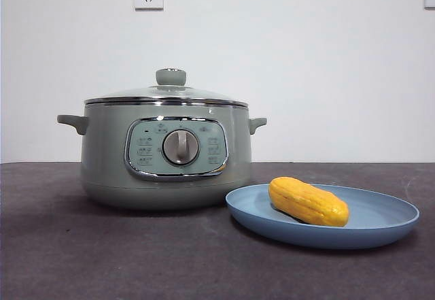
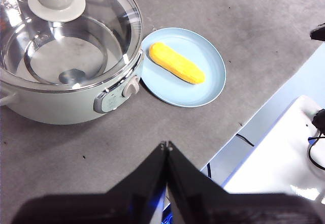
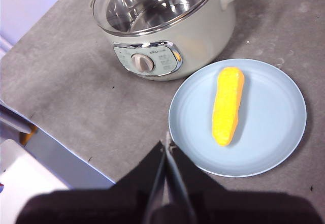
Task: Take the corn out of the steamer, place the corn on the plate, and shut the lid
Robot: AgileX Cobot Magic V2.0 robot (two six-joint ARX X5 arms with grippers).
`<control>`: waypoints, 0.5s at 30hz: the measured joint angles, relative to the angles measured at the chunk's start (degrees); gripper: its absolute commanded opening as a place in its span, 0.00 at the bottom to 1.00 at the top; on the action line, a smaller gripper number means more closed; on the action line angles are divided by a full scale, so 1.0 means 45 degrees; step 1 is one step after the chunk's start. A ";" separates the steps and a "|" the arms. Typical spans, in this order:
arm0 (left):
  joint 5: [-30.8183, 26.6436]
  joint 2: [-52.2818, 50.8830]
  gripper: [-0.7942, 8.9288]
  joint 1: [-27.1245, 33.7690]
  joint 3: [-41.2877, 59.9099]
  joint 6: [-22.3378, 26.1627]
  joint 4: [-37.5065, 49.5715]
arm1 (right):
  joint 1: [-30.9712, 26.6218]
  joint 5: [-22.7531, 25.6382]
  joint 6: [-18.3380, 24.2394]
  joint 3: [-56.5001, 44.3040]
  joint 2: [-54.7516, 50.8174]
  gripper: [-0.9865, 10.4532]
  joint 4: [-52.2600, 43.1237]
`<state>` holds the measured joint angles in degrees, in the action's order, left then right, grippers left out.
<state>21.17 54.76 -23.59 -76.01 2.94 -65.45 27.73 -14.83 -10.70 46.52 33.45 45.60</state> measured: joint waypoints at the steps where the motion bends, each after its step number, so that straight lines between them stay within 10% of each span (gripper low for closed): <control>1: 0.0000 0.0000 0.08 0.0000 0.0000 0.0000 0.0000 | 0.0005 0.0000 0.0000 0.0000 0.0000 0.09 0.0000; 15: -0.2254 -0.1525 0.08 0.1870 0.0787 0.1350 0.6081 | 0.0000 0.0000 0.0005 -0.0005 0.0000 0.09 0.0005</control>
<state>11.03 47.90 -15.18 -72.47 9.02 -38.09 27.73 -14.83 -10.68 46.50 33.45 45.63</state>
